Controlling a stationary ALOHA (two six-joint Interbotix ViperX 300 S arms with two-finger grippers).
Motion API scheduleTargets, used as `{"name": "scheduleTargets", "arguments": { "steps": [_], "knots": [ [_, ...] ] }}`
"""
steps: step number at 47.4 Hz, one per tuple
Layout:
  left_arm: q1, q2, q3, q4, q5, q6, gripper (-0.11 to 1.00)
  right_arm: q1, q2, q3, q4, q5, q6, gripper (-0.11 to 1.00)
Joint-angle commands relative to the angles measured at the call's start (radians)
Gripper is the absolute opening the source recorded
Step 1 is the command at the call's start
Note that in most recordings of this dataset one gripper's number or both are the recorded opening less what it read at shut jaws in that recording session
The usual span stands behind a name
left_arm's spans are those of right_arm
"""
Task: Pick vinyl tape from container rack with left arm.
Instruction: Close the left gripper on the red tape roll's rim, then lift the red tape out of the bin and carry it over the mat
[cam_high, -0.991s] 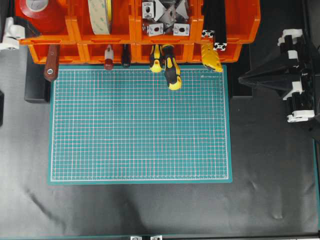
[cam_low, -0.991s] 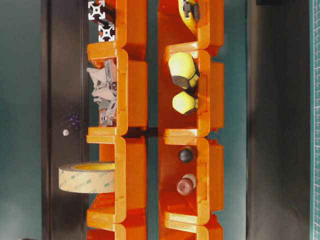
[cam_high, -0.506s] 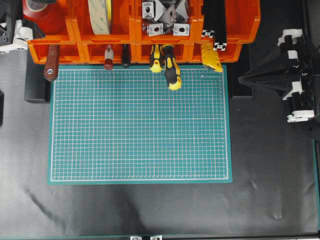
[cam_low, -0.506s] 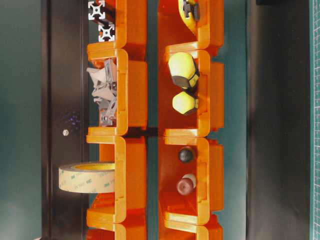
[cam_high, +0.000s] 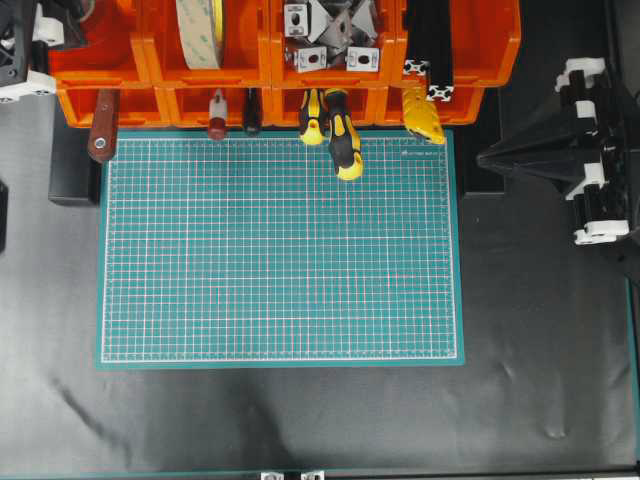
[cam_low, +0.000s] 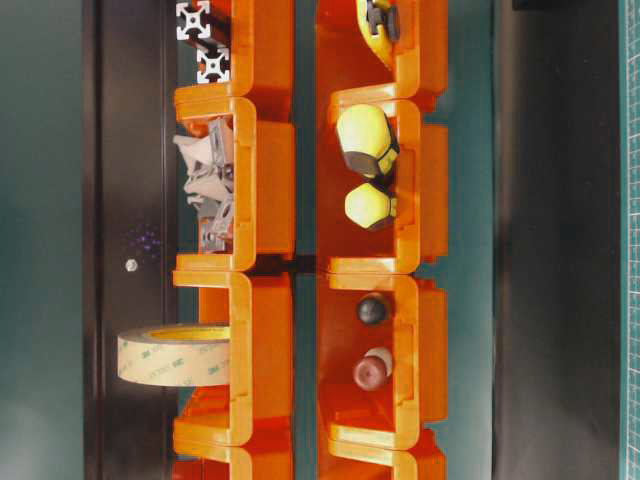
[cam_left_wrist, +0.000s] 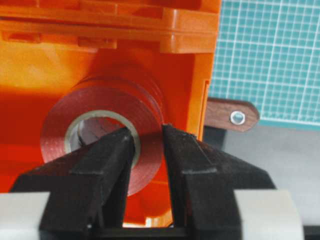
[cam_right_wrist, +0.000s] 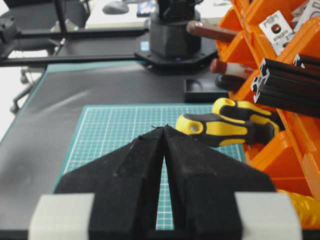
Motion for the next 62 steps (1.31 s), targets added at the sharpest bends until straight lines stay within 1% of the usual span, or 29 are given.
{"name": "scheduleTargets", "arguments": {
  "steps": [1,7,12,15,17,21,25,27,31,34,40,44,47,52,58,62],
  "knots": [
    [0.005,-0.021,-0.029,0.003,-0.003,0.011,0.18,0.002,0.003,-0.031,0.003,-0.009,0.002,0.00],
    [0.003,-0.029,-0.101,0.003,0.020,0.021,0.18,0.002,0.002,-0.029,0.002,-0.009,0.003,0.00],
    [-0.009,-0.029,-0.213,0.002,0.072,0.008,0.18,0.002,0.000,-0.031,0.003,-0.009,0.003,0.00],
    [-0.034,-0.025,-0.282,0.002,0.103,0.002,0.18,0.002,0.000,-0.031,0.003,-0.008,0.005,0.00],
    [-0.061,-0.018,-0.324,0.002,0.112,-0.006,0.18,0.002,0.000,-0.029,0.002,-0.008,0.006,0.00],
    [-0.150,-0.008,-0.402,0.002,0.104,-0.025,0.18,0.002,-0.002,-0.031,0.003,-0.008,0.006,0.00],
    [-0.244,-0.006,-0.440,0.002,0.080,-0.044,0.18,0.002,-0.002,-0.029,0.003,-0.006,0.009,0.00],
    [-0.304,-0.008,-0.448,0.002,0.052,-0.058,0.18,0.003,-0.002,-0.031,0.002,-0.005,0.009,0.00],
    [-0.394,-0.006,-0.440,0.002,-0.002,-0.087,0.18,0.003,-0.003,-0.031,0.003,-0.005,0.009,0.00],
    [-0.453,-0.002,-0.414,0.002,-0.052,-0.117,0.18,0.003,-0.003,-0.031,0.003,-0.006,0.009,0.00],
    [-0.529,0.029,-0.333,0.002,-0.181,-0.175,0.18,0.003,-0.003,-0.029,0.003,-0.005,0.011,0.00],
    [-0.568,0.051,-0.291,0.002,-0.273,-0.193,0.18,0.003,-0.006,-0.029,0.003,-0.003,0.011,0.00],
    [-0.589,0.071,-0.250,0.002,-0.365,-0.196,0.18,0.005,-0.006,-0.031,0.003,-0.003,0.011,0.00],
    [-0.595,0.104,-0.187,0.002,-0.460,-0.196,0.18,0.005,-0.006,-0.031,0.003,-0.003,0.011,0.00],
    [-0.592,0.150,-0.109,0.002,-0.525,-0.193,0.18,0.003,-0.008,-0.031,0.005,-0.003,0.011,0.00],
    [-0.591,0.193,-0.072,0.002,-0.538,-0.202,0.18,0.005,-0.008,-0.031,0.003,-0.003,0.011,0.00]
  ]
}}
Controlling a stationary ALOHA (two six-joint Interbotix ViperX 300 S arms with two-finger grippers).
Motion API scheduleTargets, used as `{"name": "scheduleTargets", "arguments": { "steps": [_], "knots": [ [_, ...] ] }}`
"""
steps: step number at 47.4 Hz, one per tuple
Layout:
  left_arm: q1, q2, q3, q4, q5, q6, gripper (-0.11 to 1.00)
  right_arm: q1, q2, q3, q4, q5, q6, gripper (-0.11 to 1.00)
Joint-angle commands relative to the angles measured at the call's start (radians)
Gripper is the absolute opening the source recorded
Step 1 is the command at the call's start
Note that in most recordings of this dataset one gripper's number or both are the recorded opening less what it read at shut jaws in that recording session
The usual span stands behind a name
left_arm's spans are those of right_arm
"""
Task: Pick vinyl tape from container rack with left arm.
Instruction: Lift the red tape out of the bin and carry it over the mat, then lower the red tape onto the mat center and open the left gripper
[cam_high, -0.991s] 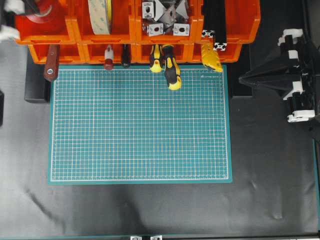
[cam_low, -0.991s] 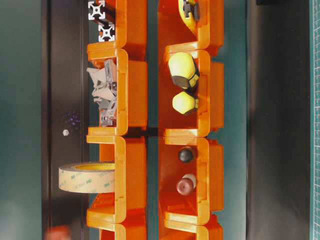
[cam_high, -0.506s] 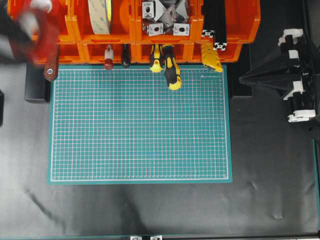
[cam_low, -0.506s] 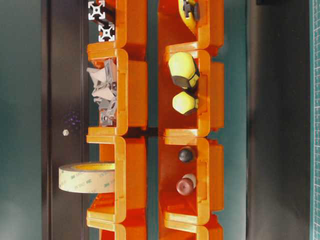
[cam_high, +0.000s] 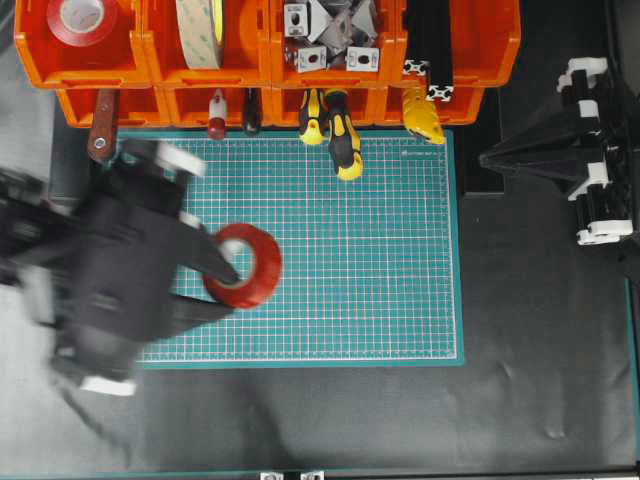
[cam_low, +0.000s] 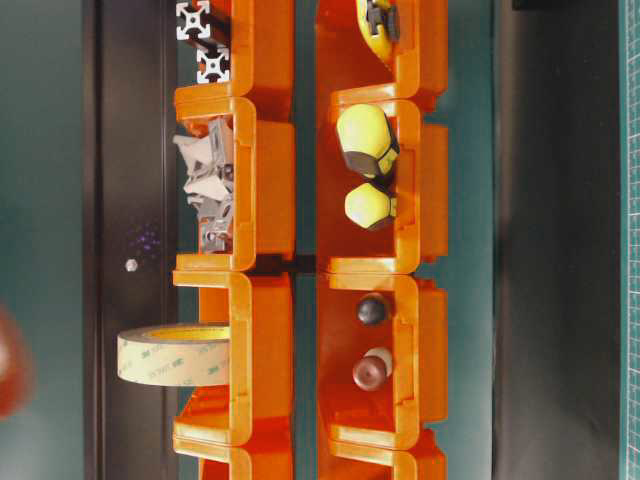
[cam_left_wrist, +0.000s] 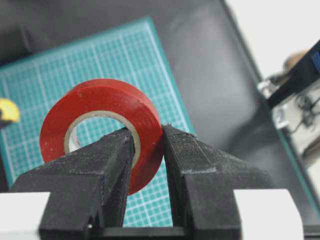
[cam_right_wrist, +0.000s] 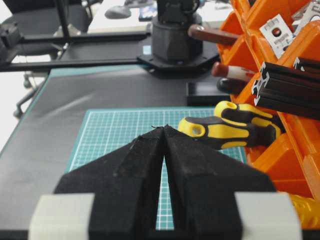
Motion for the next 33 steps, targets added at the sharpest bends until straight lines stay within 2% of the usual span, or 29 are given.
{"name": "scheduleTargets", "arguments": {
  "steps": [1,21,33],
  "knots": [
    [0.000,0.029,0.029,0.003,-0.025,-0.003,0.18,0.003,0.005,-0.031,0.003,-0.006,0.002,0.00],
    [0.040,0.244,0.137,0.000,-0.095,0.002,0.18,0.003,0.005,-0.029,0.003,-0.005,0.002,0.00],
    [0.054,0.268,0.156,0.000,-0.095,-0.003,0.18,0.003,0.005,-0.029,0.003,-0.005,0.002,0.00]
  ]
}}
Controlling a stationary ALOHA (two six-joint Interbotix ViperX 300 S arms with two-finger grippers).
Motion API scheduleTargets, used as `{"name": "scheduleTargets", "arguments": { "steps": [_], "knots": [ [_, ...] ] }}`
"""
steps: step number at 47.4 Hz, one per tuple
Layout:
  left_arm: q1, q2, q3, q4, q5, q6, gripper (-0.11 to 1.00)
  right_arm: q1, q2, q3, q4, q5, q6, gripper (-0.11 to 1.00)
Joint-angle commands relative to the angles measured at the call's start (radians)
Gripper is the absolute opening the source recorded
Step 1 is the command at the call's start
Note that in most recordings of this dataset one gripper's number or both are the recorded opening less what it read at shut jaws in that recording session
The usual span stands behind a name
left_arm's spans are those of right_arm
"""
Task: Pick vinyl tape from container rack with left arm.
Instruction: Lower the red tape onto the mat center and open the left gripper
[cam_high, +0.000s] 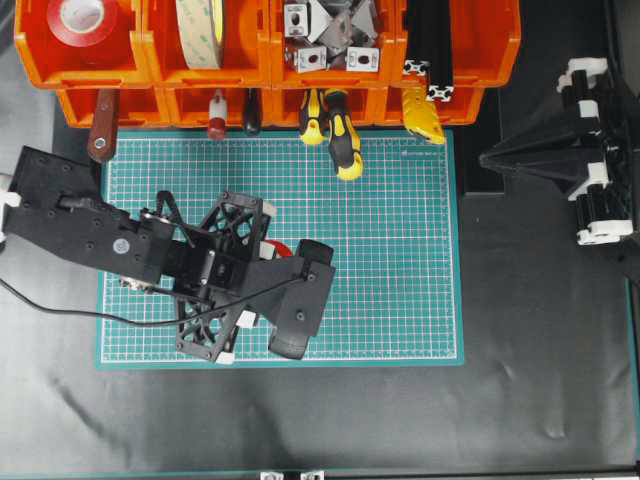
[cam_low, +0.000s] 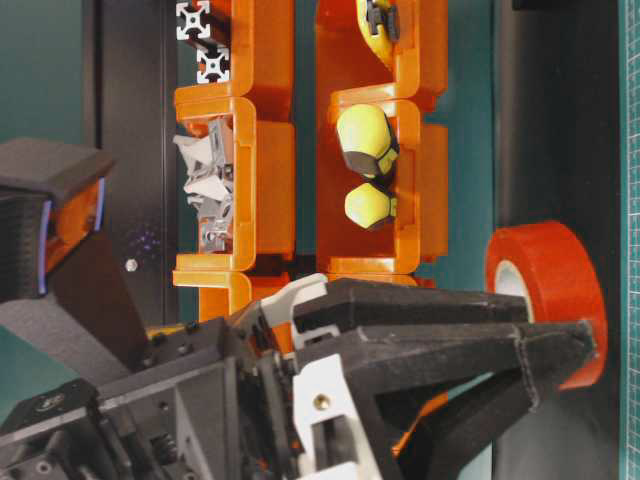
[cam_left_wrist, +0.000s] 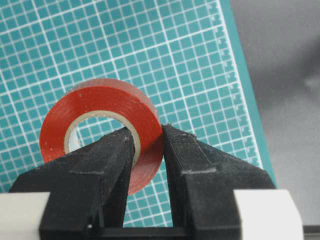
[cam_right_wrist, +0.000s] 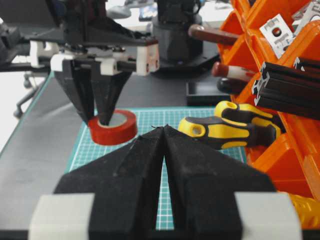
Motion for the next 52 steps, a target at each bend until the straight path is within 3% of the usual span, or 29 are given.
{"name": "scheduleTargets", "arguments": {
  "steps": [1,25,28,35,40,52],
  "knots": [
    [0.002,-0.018,-0.003,0.000,-0.008,-0.002,0.18,0.002,0.005,-0.029,0.003,-0.005,0.002,0.00],
    [0.017,-0.020,0.015,-0.002,-0.026,-0.003,0.19,0.002,0.005,-0.028,0.003,-0.005,0.000,0.00],
    [0.017,-0.018,0.014,-0.002,-0.032,-0.002,0.26,0.000,0.005,-0.028,0.002,-0.005,0.002,0.00],
    [0.017,-0.020,0.014,-0.002,-0.034,-0.002,0.66,0.002,0.005,-0.028,0.002,-0.005,0.000,0.00],
    [0.015,-0.020,0.014,-0.002,-0.032,-0.005,0.85,0.002,0.005,-0.028,0.003,-0.005,0.000,0.00],
    [0.014,-0.107,0.020,-0.002,-0.025,-0.057,0.85,0.002,0.005,-0.026,0.003,-0.005,0.002,0.00]
  ]
}}
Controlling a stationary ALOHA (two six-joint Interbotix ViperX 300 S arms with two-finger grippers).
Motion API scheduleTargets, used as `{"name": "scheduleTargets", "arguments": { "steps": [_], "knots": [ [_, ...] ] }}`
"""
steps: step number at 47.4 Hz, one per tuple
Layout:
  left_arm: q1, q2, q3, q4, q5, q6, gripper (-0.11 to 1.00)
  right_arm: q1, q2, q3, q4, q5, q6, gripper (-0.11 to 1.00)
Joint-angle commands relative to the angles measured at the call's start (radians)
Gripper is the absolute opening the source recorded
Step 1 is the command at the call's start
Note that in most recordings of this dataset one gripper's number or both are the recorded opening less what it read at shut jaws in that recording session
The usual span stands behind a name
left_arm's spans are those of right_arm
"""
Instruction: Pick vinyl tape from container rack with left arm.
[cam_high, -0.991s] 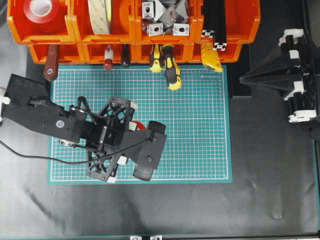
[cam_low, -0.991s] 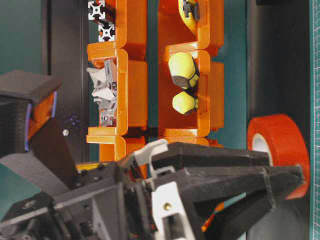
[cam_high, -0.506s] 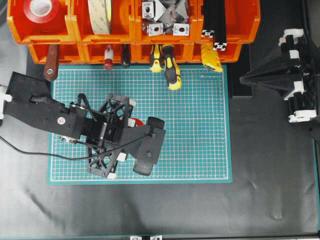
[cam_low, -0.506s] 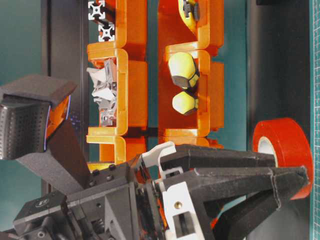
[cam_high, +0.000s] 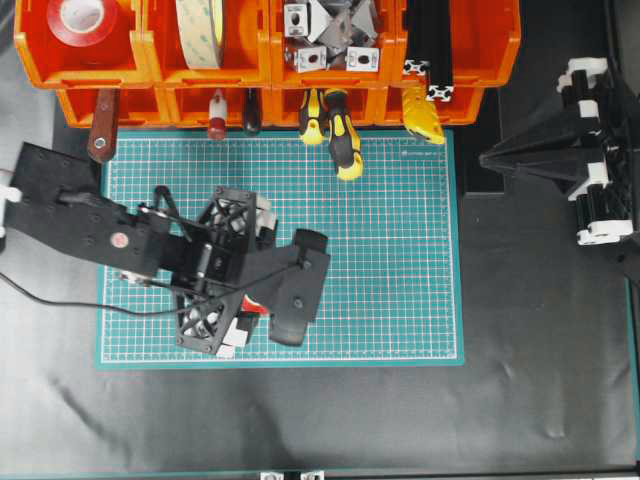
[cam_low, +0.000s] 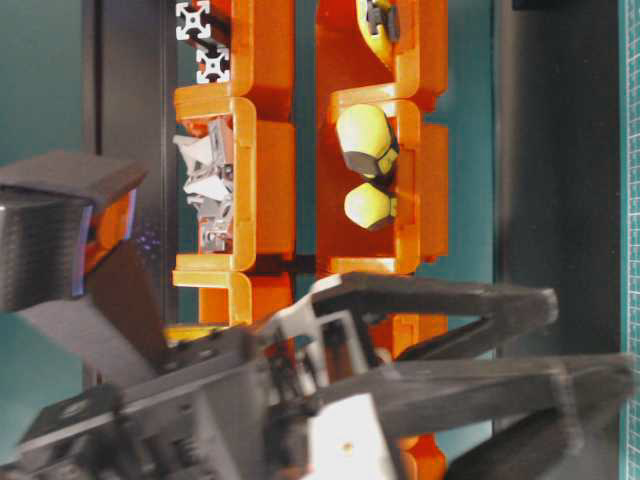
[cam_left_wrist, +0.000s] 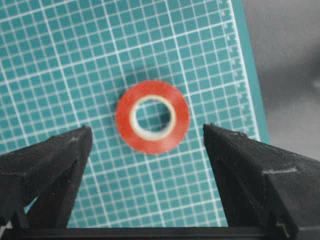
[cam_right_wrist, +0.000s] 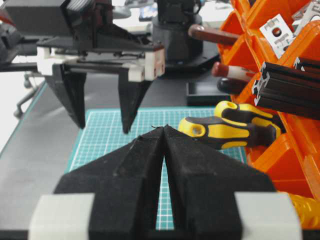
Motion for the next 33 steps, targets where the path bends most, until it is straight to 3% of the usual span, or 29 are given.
{"name": "scheduleTargets", "arguments": {
  "steps": [1,15,33],
  "knots": [
    [-0.005,-0.106,-0.008,0.000,-0.002,-0.015,0.85,0.002,0.003,-0.026,0.002,-0.005,0.000,0.00],
    [-0.020,-0.454,0.089,0.002,-0.011,-0.086,0.85,0.002,0.005,-0.026,0.003,-0.005,0.003,0.00],
    [-0.018,-0.966,0.422,0.000,-0.169,-0.158,0.84,0.002,-0.018,-0.018,0.003,-0.005,0.002,0.00]
  ]
}}
